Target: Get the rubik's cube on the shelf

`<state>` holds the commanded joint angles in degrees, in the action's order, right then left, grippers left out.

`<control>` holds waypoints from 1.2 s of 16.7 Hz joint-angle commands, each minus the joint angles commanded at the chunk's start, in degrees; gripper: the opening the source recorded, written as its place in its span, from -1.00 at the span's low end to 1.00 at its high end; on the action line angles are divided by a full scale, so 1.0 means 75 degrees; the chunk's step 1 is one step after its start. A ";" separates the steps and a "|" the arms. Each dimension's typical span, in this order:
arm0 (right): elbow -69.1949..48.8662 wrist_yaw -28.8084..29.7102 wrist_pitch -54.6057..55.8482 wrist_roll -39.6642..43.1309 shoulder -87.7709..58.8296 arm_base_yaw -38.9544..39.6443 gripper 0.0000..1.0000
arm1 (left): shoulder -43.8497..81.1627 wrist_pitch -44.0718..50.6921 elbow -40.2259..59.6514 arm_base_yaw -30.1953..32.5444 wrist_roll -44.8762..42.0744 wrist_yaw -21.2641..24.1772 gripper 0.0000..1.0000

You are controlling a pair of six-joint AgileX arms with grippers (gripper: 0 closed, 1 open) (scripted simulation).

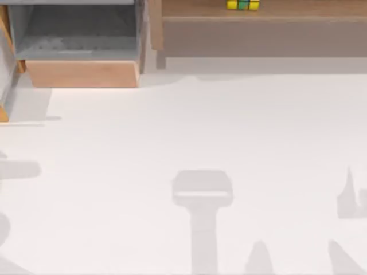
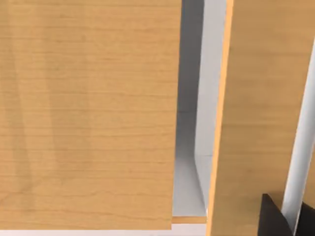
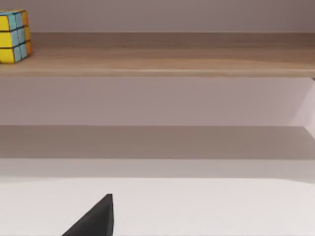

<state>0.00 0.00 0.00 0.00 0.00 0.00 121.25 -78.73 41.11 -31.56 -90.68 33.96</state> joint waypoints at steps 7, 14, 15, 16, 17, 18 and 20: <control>0.0000 0.0000 0.0000 0.0000 0.0000 0.0000 1.00 | 0.0143 0.0182 0.0213 0.0086 0.0014 -0.0136 -1.00; 0.0000 0.0000 0.0000 0.0000 0.0000 0.0000 1.00 | 0.0871 0.1094 0.1929 0.0703 0.0047 -0.0722 -1.00; 0.0000 0.0000 0.0000 0.0000 0.0000 0.0000 1.00 | 0.0893 0.1135 0.1976 0.0729 0.0055 -0.0748 -1.00; 0.0000 0.0000 0.0000 0.0000 0.0000 0.0000 1.00 | 0.0893 0.1135 0.1976 0.0729 0.0055 -0.0748 -1.00; 0.0000 0.0000 0.0000 0.0000 0.0000 0.0000 1.00 | 0.0893 0.1135 0.1976 0.0729 0.0055 -0.0748 -1.00; 0.0000 0.0000 0.0000 0.0000 0.0000 0.0000 1.00 | 0.0878 0.1139 0.1939 0.0680 0.0059 -0.0732 -1.00; 0.0000 0.0000 0.0000 0.0000 0.0000 0.0000 1.00 | 0.0968 0.1213 0.2069 0.0704 0.0051 -0.0777 -1.00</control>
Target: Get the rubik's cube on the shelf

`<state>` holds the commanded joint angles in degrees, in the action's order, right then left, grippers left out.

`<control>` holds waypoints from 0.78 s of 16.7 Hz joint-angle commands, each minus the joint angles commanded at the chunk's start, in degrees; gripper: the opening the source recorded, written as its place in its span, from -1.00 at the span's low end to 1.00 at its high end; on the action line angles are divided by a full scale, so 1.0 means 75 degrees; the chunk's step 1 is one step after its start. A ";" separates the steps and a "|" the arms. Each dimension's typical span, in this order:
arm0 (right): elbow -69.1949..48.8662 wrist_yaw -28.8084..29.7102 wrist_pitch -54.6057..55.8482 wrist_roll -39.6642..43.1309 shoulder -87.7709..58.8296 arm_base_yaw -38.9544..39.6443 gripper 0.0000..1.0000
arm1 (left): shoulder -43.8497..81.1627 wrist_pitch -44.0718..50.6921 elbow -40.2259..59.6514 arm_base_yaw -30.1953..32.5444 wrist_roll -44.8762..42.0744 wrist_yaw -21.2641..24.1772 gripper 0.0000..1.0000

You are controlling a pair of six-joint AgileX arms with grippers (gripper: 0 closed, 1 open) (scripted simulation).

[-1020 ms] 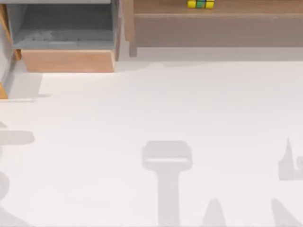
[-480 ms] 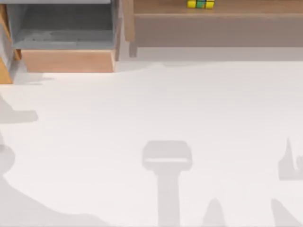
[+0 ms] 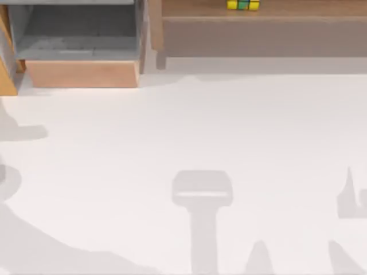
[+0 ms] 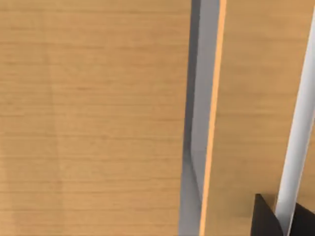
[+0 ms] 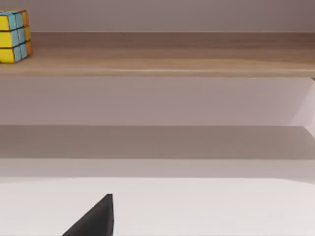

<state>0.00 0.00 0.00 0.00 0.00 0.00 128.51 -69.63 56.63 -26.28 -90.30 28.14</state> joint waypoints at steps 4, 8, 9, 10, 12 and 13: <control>0.0000 0.0000 0.0000 0.0000 0.0000 0.0000 1.00 | 0.0502 0.0543 0.1136 0.0256 0.0007 -0.0240 -1.00; 0.0000 0.0000 0.0000 0.0000 0.0000 0.0000 1.00 | 0.0895 0.1053 0.2006 0.0494 0.0035 -0.0461 -1.00; 0.0000 0.0000 0.0000 0.0000 0.0000 0.0000 1.00 | 0.0903 0.1070 0.2026 0.0502 0.0039 -0.0469 -1.00; 0.0000 0.0000 0.0000 0.0000 0.0000 0.0000 1.00 | 0.0903 0.1070 0.2026 0.0502 0.0039 -0.0469 -1.00; 0.0000 0.0000 0.0000 0.0000 0.0000 0.0000 1.00 | 0.0903 0.1070 0.2026 0.0502 0.0039 -0.0469 -1.00; 0.0000 0.0000 0.0000 0.0000 0.0000 0.0000 1.00 | 0.0903 0.1070 0.2026 0.0502 0.0039 -0.0469 -0.85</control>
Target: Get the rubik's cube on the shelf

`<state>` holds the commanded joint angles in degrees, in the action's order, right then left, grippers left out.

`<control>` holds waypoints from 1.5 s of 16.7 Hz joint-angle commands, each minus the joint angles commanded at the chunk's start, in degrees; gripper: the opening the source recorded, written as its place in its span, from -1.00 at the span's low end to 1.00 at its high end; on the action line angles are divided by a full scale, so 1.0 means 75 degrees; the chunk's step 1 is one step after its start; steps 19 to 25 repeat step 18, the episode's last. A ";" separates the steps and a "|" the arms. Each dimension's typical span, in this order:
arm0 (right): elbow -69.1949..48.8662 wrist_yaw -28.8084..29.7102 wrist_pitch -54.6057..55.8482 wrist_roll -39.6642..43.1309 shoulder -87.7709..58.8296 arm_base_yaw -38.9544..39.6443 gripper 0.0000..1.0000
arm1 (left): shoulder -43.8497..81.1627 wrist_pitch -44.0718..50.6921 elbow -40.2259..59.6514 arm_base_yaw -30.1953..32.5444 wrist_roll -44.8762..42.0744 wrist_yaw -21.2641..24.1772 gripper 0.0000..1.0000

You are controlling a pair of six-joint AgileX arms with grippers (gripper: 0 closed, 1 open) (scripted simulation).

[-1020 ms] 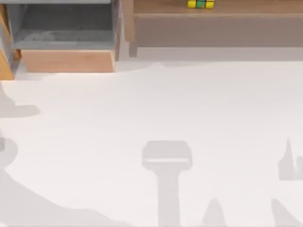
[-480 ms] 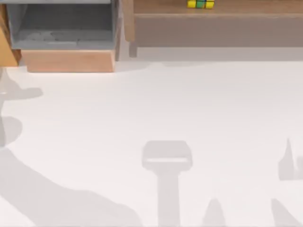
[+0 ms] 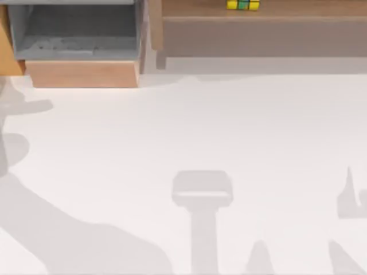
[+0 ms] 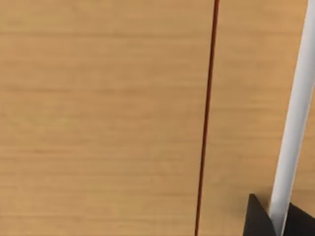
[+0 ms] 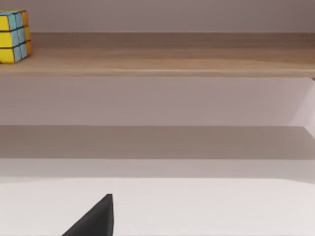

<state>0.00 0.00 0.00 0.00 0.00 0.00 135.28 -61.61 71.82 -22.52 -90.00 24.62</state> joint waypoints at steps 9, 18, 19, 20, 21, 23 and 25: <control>0.0000 0.0000 0.0000 0.0000 0.0000 0.0000 1.00 | 0.0000 0.0000 0.0000 0.0000 0.0000 0.0000 0.51; 0.0000 0.0000 0.0000 0.0000 0.0000 0.0000 1.00 | 0.0000 0.0000 0.0000 0.0000 0.0000 0.0000 1.00; 0.0000 0.0000 0.0000 0.0000 0.0000 0.0000 1.00 | 0.0000 0.0000 0.0000 0.0000 0.0000 0.0000 1.00; 0.0000 0.0000 0.0000 0.0000 0.0000 0.0000 1.00 | 0.0000 0.0000 0.0000 0.0000 0.0000 0.0000 1.00; 0.0000 0.0000 0.0000 0.0000 0.0000 0.0000 1.00 | 0.0000 0.0000 0.0000 0.0000 0.0000 0.0000 1.00; 0.0000 0.0000 0.0000 0.0000 0.0000 0.0000 1.00 | 0.0000 0.0000 0.0000 0.0000 0.0000 0.0000 1.00; 0.0000 0.0000 0.0000 0.0000 0.0000 0.0000 1.00 | 0.0000 0.0000 0.0000 0.0000 0.0000 0.0000 1.00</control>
